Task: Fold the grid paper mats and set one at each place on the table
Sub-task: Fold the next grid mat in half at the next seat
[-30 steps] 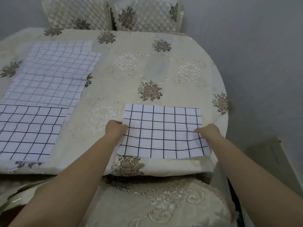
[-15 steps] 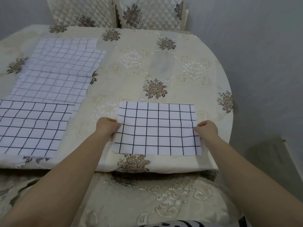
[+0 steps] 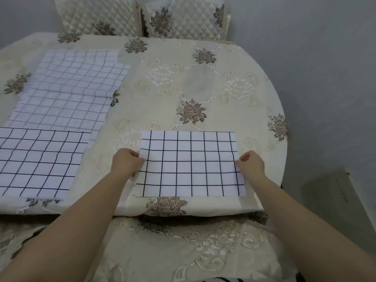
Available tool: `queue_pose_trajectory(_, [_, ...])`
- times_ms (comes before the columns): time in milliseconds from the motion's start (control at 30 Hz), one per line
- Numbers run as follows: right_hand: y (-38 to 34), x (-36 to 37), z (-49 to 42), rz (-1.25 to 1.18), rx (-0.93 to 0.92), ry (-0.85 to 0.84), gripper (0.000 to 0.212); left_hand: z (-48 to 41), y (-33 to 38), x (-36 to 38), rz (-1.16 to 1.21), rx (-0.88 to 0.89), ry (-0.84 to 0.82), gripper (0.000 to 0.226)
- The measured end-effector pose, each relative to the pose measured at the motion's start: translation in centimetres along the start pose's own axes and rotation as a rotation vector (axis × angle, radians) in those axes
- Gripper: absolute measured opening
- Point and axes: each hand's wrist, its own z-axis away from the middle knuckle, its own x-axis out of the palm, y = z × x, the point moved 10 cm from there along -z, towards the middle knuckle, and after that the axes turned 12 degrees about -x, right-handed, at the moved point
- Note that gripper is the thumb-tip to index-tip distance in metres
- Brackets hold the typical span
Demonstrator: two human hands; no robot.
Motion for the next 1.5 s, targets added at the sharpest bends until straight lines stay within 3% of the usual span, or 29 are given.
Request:
queue_pose_trajectory(67, [-0.5, -0.1, -0.1, 0.071, -0.04, -0.003, 0.014, -0.1, 0.5, -1.0, -0.081, 0.026, 0.094, 0.004])
queue_pose_trajectory(133, [-1.4, -0.1, -0.6, 0.172, -0.097, -0.002, 0.021, -0.2, 1.4, -1.8, -0.137, 0.073, 0.193, 0.023])
queue_pose_trajectory(200, [-3.0, 0.5, -1.0, 0.236, -0.165, 0.001, 0.023, 0.0, 3.5, -1.3, -0.161, 0.183, 0.217, 0.027])
queue_pose_trajectory(433, [-11.7, 9.4, -1.2, 0.396, -0.574, -0.275, 0.033, 3.0, 11.2, 7.1, -0.42, 0.544, 0.067, 0.027])
queue_pose_trajectory(567, [-14.2, 13.9, -1.3, 0.494, -0.697, -0.418, 0.044, 3.6, 13.4, 12.4, -0.614, 0.694, -0.013, 0.034])
queue_pose_trajectory(800, [-12.6, 16.0, -2.5, 0.63, -0.684, -0.567, 0.071, 0.8, 12.7, 14.4, -0.764, 0.674, -0.079, 0.061])
queue_pose_trajectory(1100, [-8.7, 12.1, -3.8, 0.673, -0.595, -0.557, 0.093, -1.8, 8.4, 10.3, -0.821, 0.537, -0.051, 0.108])
queue_pose_trajectory(1400, [-5.2, 5.8, -4.9, 0.796, -0.401, -0.42, 0.099, -2.8, 5.7, 5.9, -0.828, 0.371, 0.063, 0.12])
queue_pose_trajectory(1500, [-7.1, 6.6, -2.9, 0.765, -0.488, -0.391, 0.092, -0.1, 7.3, 5.8, -0.738, 0.485, 0.162, 0.108])
